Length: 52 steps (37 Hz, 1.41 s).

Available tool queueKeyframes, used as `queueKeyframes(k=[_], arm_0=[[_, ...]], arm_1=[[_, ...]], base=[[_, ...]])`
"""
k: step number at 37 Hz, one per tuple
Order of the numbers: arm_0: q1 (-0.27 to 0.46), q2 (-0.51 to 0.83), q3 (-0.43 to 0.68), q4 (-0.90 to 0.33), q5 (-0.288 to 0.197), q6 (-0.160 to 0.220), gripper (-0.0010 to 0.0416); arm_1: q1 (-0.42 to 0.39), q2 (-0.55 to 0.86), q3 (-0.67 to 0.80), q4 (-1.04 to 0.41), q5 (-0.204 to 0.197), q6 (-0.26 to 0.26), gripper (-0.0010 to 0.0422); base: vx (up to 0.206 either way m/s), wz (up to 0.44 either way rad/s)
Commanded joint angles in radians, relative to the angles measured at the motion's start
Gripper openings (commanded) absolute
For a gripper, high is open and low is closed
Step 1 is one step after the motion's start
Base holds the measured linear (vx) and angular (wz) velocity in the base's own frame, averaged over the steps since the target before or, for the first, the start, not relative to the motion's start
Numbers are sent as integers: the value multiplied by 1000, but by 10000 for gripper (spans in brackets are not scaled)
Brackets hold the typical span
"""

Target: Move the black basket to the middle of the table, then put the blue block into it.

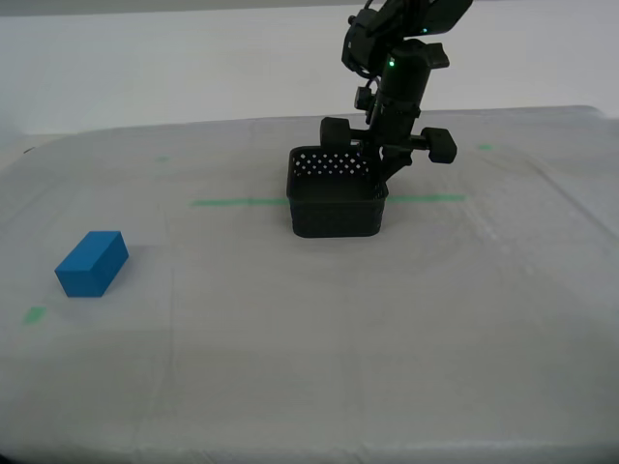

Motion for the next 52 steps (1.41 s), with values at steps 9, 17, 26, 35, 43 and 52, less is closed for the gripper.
queueKeyframes(k=[9,17,26,35,43,52], arm_0=[[1,0,1,-1,2,5,65],[1,-1,1,1,2,-13,142],[1,-4,2,2,2,-14,258],[1,-27,1,-14,2,-22,355],[1,-74,1,-39,4,-24,395],[-2,-154,1,-114,17,-47,401]], arm_1=[[0,0,0,6,2,2,0],[0,0,0,6,2,1,0],[0,0,0,6,2,1,0],[0,0,0,6,2,1,0],[0,0,0,6,2,2,0],[0,0,1,6,2,2,0]], base=[[0,0],[0,0],[0,0],[0,0],[0,0],[0,0]])
